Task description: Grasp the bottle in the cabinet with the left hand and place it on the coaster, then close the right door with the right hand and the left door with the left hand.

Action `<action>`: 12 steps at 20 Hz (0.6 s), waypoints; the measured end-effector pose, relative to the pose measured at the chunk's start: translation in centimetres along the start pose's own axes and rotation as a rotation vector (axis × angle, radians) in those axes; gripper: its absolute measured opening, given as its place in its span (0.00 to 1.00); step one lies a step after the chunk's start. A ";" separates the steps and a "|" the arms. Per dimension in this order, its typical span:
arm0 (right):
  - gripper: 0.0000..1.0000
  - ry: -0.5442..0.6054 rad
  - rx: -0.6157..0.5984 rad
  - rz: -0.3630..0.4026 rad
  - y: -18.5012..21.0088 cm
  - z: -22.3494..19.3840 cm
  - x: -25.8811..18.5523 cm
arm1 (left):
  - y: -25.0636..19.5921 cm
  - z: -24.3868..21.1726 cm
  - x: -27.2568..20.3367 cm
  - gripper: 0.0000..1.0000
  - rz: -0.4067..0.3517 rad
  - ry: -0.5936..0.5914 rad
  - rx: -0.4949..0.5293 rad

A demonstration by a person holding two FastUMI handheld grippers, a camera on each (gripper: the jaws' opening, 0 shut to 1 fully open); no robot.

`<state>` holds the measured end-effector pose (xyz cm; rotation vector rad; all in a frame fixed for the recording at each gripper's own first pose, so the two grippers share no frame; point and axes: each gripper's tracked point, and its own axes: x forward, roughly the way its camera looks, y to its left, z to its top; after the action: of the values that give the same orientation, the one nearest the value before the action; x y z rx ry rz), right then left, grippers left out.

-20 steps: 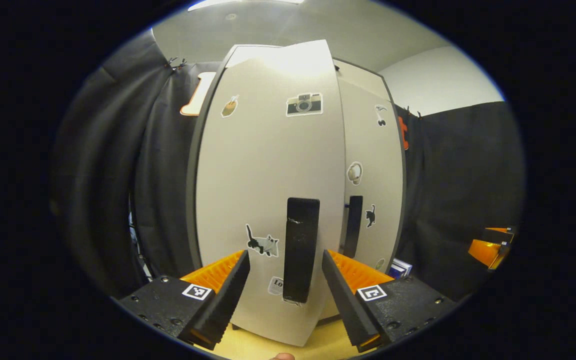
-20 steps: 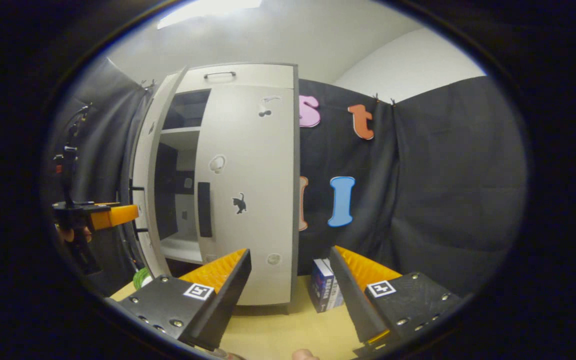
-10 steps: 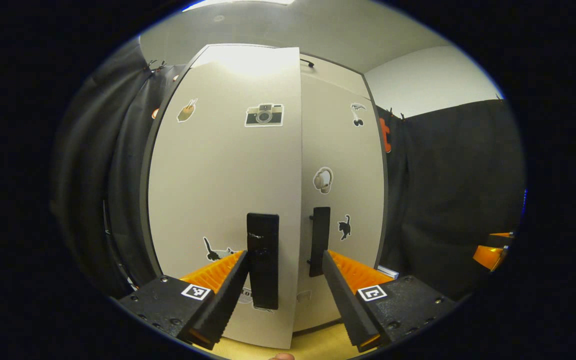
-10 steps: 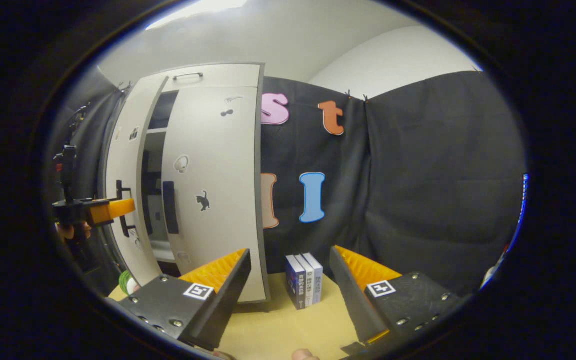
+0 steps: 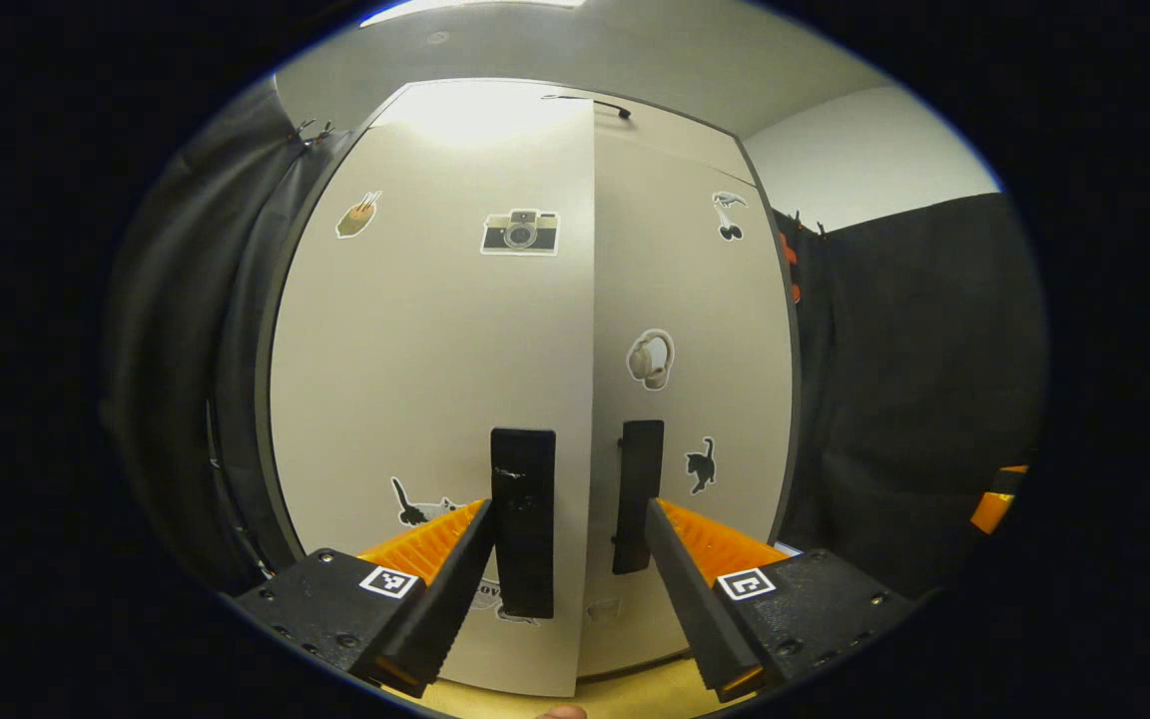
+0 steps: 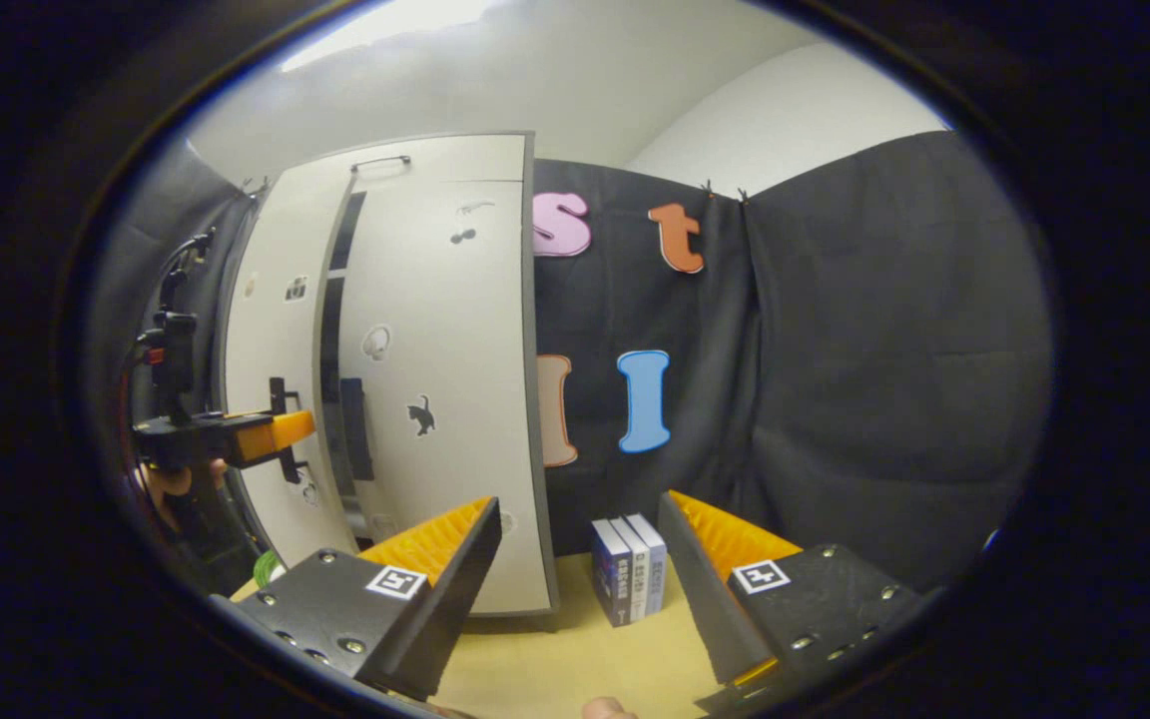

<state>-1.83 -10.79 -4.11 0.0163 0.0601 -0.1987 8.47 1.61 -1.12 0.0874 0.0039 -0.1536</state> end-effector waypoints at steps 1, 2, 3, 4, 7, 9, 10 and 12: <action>0.96 -0.008 0.002 0.013 0.2 0.4 0.1 | 0.1 0.3 -0.1 0.93 0.013 -0.003 -0.001; 0.96 -0.016 0.008 0.025 0.5 1.1 0.2 | 0.2 0.7 -0.5 0.93 0.032 -0.006 0.004; 0.95 -0.024 0.017 0.037 0.8 1.8 0.4 | 0.5 1.5 -1.2 0.93 0.056 -0.011 0.019; 0.95 -0.028 0.027 0.046 1.0 2.6 0.5 | 0.9 2.1 -2.0 0.93 0.086 -0.008 0.035; 0.96 -0.064 0.061 0.078 1.9 5.9 1.1 | 1.5 5.8 -4.7 0.93 0.145 -0.048 0.071; 0.95 -0.080 0.066 0.107 2.9 7.5 1.3 | 1.6 7.8 -6.9 0.93 0.183 -0.056 0.095; 0.95 -0.090 0.069 0.124 3.5 8.3 1.2 | 1.7 8.7 -8.1 0.93 0.203 -0.055 0.109; 0.95 -0.097 0.086 0.166 5.1 9.3 0.8 | 1.2 9.8 -10.1 0.93 0.211 -0.054 0.127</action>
<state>0.52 -6.15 5.19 0.0965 -0.0461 -0.0356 -1.32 3.47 8.86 0.2092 -0.0690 0.0554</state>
